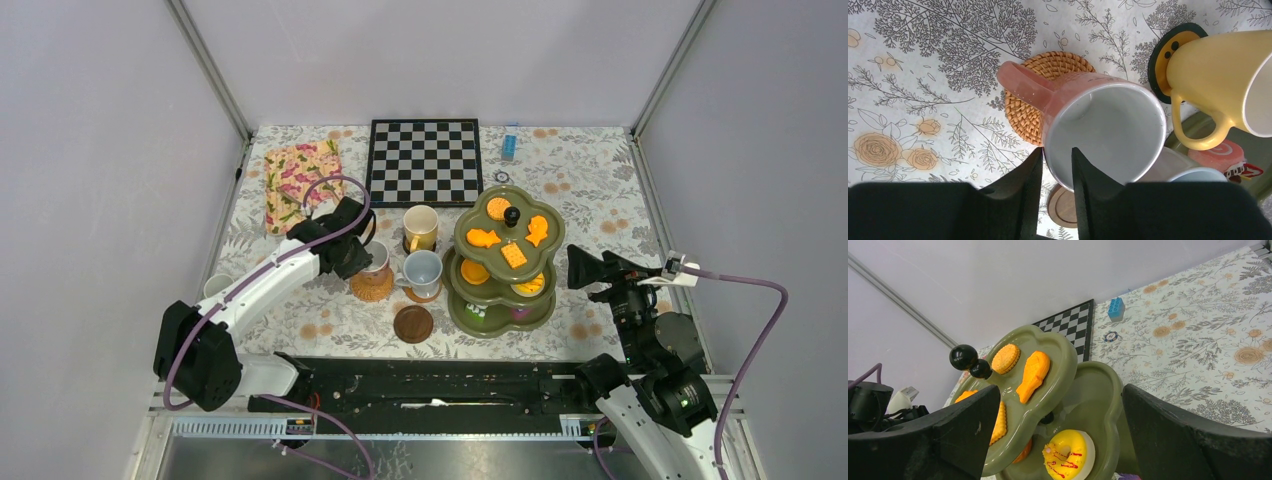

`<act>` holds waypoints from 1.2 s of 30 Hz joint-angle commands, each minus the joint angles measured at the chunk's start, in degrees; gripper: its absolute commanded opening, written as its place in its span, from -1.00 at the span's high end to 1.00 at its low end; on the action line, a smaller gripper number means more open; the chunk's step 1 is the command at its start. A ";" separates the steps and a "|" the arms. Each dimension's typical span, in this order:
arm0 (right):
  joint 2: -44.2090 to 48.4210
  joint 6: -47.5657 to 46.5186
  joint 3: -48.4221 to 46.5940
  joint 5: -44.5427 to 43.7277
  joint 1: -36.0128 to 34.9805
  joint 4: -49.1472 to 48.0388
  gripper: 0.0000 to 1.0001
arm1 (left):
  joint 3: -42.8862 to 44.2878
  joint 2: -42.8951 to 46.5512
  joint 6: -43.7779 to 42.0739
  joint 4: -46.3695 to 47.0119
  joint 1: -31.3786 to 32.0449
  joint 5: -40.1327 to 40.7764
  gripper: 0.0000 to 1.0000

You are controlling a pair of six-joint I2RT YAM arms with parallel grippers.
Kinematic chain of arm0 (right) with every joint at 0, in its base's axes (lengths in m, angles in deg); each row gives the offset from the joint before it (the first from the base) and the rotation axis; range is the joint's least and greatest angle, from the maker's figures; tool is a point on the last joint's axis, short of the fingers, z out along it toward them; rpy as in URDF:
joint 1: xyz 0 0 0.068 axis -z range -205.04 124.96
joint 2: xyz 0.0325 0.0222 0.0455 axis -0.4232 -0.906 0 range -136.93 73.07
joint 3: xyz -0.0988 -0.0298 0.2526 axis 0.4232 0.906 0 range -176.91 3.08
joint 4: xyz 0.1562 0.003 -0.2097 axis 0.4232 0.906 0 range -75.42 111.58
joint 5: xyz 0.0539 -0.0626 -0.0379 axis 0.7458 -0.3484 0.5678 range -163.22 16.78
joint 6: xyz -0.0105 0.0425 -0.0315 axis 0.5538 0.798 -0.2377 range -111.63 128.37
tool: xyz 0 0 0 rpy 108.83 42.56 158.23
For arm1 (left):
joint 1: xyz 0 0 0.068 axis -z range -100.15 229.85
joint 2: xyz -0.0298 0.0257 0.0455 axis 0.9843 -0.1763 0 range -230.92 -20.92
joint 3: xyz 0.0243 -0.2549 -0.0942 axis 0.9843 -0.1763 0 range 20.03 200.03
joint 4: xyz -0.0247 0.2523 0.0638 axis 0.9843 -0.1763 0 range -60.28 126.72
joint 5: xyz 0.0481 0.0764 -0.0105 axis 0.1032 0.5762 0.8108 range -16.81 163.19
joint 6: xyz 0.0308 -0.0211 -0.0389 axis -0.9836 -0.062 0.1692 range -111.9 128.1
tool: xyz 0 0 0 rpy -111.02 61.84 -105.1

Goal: Serve the afternoon tea

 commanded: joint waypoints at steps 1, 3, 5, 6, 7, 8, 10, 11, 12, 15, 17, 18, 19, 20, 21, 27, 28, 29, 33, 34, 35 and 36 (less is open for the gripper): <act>0.37 -0.18 -0.74 -1.19 -0.26 -0.93 -0.97 | 1.19 -0.43 0.30 0.39 -0.27 0.46 0.48; 0.53 -0.11 -0.52 -1.23 -0.27 -0.94 -0.97 | 0.88 -0.50 -0.08 0.63 -0.29 -0.27 0.59; 0.50 0.01 -0.42 -1.17 -0.26 -0.89 -0.97 | 0.86 -0.22 -0.41 0.66 -0.28 -0.27 0.67; 0.53 0.04 -0.47 -1.11 -0.26 -0.91 -0.97 | 1.01 0.00 -0.62 0.61 -0.27 -0.13 0.71; 0.53 -0.04 -0.44 -1.21 -0.26 -0.89 -0.97 | 1.18 0.14 -0.82 0.58 -0.27 0.01 0.75; 0.63 -0.03 -0.43 -1.23 -0.26 -0.91 -0.97 | 1.47 0.38 -0.96 0.54 -0.27 0.05 0.78; 0.56 -0.03 -0.39 -1.23 -0.26 -0.92 -0.97 | 2.20 0.72 -1.30 0.56 -0.27 0.07 0.87; 0.49 -0.09 -0.37 -1.23 -0.28 -0.87 -0.97 | 2.62 0.85 -1.61 0.49 -0.27 0.22 0.90; 0.47 -0.05 -0.32 -1.23 -0.27 -0.94 -0.97 | 3.12 1.05 -1.66 -0.03 -0.27 0.61 0.92; 0.68 0.04 -0.19 -1.21 -0.26 -0.89 -0.97 | 4.58 2.01 -1.68 -1.51 -0.27 2.01 0.98; 0.78 0.10 0.00 -1.22 -0.26 -0.91 -0.97 | 5.04 3.10 -1.49 -1.97 -0.31 2.62 1.00; 0.81 0.12 0.04 -1.17 -0.26 -0.90 -0.97 | 5.10 3.63 -1.34 -1.95 -0.27 2.74 1.00; 0.77 0.20 0.12 -1.11 -0.26 -0.92 -0.97 | 5.12 4.16 -1.34 -1.98 -0.27 2.63 1.00; 0.73 0.27 0.14 -1.06 -0.26 -0.88 -0.97 | 5.13 4.59 -1.21 -2.12 -0.27 2.59 1.00; 0.66 0.33 0.23 -1.06 -0.26 -0.91 -0.97 | 5.12 4.79 -1.08 -2.37 -0.27 2.56 1.00; 0.35 0.44 0.41 -0.53 -0.26 -1.32 -0.97 | 3.12 4.87 -0.57 -2.49 -0.27 1.62 1.00; 0.37 0.47 0.40 -0.53 -0.26 -1.38 -0.97 | 2.67 4.91 -0.44 -2.41 -0.27 1.69 1.00; 0.42 0.43 0.40 -0.60 -0.26 -1.38 -0.97 | 2.34 4.91 -0.37 -2.37 -0.27 1.86 1.00; 0.38 0.39 0.45 -0.61 -0.26 -1.32 -0.97 | 1.26 4.74 -0.03 -2.40 -0.31 2.72 1.00; 0.38 0.46 0.44 -0.61 -0.22 -1.30 -0.97 | 0.92 4.67 0.11 -2.42 -0.32 2.94 1.00; 0.34 0.48 0.41 -0.64 -0.26 -1.31 -0.97 | 0.64 4.54 0.35 -2.30 -0.27 2.95 1.00; 0.37 0.52 0.42 -0.62 -0.26 -1.36 -0.97 | 0.45 4.35 0.27 -2.08 -0.27 2.89 1.00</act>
